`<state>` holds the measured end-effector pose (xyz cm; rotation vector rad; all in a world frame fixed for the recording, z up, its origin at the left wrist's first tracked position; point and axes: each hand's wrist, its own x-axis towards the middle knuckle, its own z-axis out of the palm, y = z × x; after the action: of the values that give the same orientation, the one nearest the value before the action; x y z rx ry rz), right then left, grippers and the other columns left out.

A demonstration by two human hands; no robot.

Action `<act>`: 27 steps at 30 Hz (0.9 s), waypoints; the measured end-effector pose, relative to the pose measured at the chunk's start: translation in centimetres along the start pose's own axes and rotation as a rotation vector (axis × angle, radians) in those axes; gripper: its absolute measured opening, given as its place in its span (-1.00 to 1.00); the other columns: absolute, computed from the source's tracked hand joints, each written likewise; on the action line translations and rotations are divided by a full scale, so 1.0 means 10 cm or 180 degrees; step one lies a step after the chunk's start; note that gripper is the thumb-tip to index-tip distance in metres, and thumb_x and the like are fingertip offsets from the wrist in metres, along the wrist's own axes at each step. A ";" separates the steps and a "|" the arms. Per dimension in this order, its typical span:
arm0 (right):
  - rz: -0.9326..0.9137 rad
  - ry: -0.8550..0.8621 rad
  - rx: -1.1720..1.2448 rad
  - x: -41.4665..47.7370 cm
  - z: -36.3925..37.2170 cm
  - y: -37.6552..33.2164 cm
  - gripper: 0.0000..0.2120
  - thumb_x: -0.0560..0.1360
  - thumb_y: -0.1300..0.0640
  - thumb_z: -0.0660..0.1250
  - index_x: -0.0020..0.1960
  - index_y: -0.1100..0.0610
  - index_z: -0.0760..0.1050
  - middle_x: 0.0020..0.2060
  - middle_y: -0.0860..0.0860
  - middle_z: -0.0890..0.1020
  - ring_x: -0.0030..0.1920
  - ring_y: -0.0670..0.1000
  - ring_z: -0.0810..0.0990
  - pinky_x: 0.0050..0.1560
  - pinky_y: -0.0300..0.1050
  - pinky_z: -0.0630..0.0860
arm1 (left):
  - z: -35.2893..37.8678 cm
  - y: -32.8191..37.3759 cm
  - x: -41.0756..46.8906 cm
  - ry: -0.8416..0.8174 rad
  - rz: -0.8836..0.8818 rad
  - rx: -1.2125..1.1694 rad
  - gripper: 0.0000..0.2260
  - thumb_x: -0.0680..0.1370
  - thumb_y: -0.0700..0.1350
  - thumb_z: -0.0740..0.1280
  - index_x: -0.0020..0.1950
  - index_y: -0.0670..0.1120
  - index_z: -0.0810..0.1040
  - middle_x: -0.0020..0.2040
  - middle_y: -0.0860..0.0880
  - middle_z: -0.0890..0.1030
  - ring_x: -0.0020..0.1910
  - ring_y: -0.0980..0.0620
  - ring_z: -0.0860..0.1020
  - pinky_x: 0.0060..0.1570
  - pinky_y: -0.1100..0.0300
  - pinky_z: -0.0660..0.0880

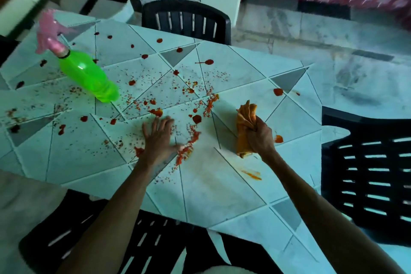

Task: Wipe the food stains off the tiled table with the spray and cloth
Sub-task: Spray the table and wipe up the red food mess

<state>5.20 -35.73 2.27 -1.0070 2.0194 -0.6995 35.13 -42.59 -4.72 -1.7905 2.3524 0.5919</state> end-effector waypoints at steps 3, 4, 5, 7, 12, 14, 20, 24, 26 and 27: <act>-0.0006 -0.0250 -0.0061 0.07 0.24 -0.01 -0.80 0.61 0.19 0.25 0.22 0.16 0.51 -0.05 0.10 0.62 -0.11 0.11 0.59 -0.22 -0.06 0.54 | -0.03 0.05 0.03 -0.0039 -0.0068 0.0002 -0.10 0.41 0.30 0.42 0.59 0.00 0.08 0.62 -0.04 0.01 0.59 -0.12 -0.12 0.47 -0.30 -0.25; -0.0040 -0.0307 -0.0054 0.08 0.35 -0.01 -0.78 0.60 0.17 0.25 0.22 0.17 0.50 -0.01 0.13 0.63 -0.07 0.13 0.60 -0.21 -0.06 0.54 | -0.05 0.07 0.04 -0.0065 -0.0088 0.0058 -0.10 0.39 0.30 0.43 0.58 -0.01 0.11 0.62 -0.05 0.04 0.59 -0.12 -0.09 0.46 -0.30 -0.24; -0.0044 -0.0370 -0.0041 0.10 0.45 -0.05 -0.74 0.58 0.13 0.26 0.25 0.18 0.50 0.03 0.15 0.64 -0.01 0.17 0.61 -0.15 -0.02 0.56 | -0.09 0.09 0.07 -0.0109 -0.0122 0.0118 -0.11 0.38 0.30 0.45 0.56 -0.01 0.15 0.60 -0.06 0.09 0.59 -0.12 -0.04 0.46 -0.30 -0.22; -0.0046 -0.0578 0.0049 0.13 0.61 -0.16 -0.65 0.55 0.10 0.26 0.31 0.18 0.49 0.10 0.15 0.63 0.06 0.18 0.60 -0.01 0.08 0.55 | -0.17 0.13 0.13 -0.0141 -0.0150 0.0193 -0.17 0.35 0.27 0.49 0.48 -0.03 0.27 0.53 -0.06 0.24 0.55 -0.10 0.10 0.46 -0.29 -0.15; -0.0172 -0.1105 0.0087 0.29 0.64 -0.43 -0.66 0.59 0.22 0.29 0.35 0.16 0.49 0.11 0.08 0.64 0.05 0.04 0.58 0.08 0.02 0.56 | -0.40 0.16 0.48 0.0333 -0.0147 0.0246 -0.66 0.49 0.10 0.44 0.20 -0.01 0.59 0.22 0.04 0.58 0.30 0.00 0.46 0.44 -0.16 0.03; -0.0212 -0.0912 0.0027 0.40 0.50 -0.49 -0.71 0.57 0.22 0.31 0.28 0.15 0.54 -0.01 0.05 0.64 0.02 0.09 0.63 -0.01 -0.04 0.53 | -0.48 0.17 0.64 0.0652 -0.0120 0.0007 -0.82 0.51 -0.03 0.44 0.09 0.00 0.63 0.06 0.05 0.67 0.10 0.01 0.60 0.36 -0.10 0.28; -0.0300 -0.0207 -0.0123 1.18 -0.16 -0.85 -0.66 0.44 0.03 0.31 0.17 0.12 0.58 -0.18 0.04 0.62 -0.30 -0.11 0.56 -0.33 -0.32 0.45 | -0.77 0.16 1.26 0.1231 -0.0225 -0.0435 -0.88 0.45 -0.12 0.50 -0.04 0.01 0.66 -0.16 0.05 0.71 -0.26 0.09 0.64 -0.13 0.18 0.54; -0.0257 0.0179 -0.0829 1.93 -0.21 -0.87 -0.71 0.54 -0.04 0.34 0.16 0.13 0.56 -0.08 0.15 0.66 -0.10 0.17 0.62 -0.18 -0.09 0.40 | -0.76 0.02 1.52 0.1156 -0.0384 -0.0346 -0.74 0.49 -0.01 0.46 0.13 -0.05 0.58 0.08 -0.05 0.60 0.07 -0.06 0.54 0.03 0.01 0.48; -0.0221 0.0204 -0.1166 2.17 -0.09 -0.88 -0.73 0.58 -0.01 0.32 0.18 0.14 0.53 -0.01 0.22 0.64 0.00 0.25 0.62 -0.16 -0.05 0.38 | -0.73 -0.10 1.62 0.0997 -0.0501 -0.0242 -0.59 0.51 0.08 0.41 0.26 -0.09 0.50 0.22 -0.11 0.52 0.19 -0.12 0.47 0.09 -0.04 0.45; -0.0245 0.0174 -0.1257 2.22 0.00 -0.91 -0.71 0.59 -0.01 0.31 0.22 0.13 0.51 0.03 0.22 0.63 0.04 0.26 0.61 -0.16 -0.03 0.40 | -0.71 -0.17 1.66 0.0900 -0.0554 -0.0211 -0.52 0.51 0.14 0.39 0.32 -0.10 0.45 0.29 -0.12 0.47 0.25 -0.14 0.43 0.12 -0.06 0.44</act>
<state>0.13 -59.10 0.40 -1.3078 2.2274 -0.3746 32.88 -60.56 -4.05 -2.2108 2.3322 0.4216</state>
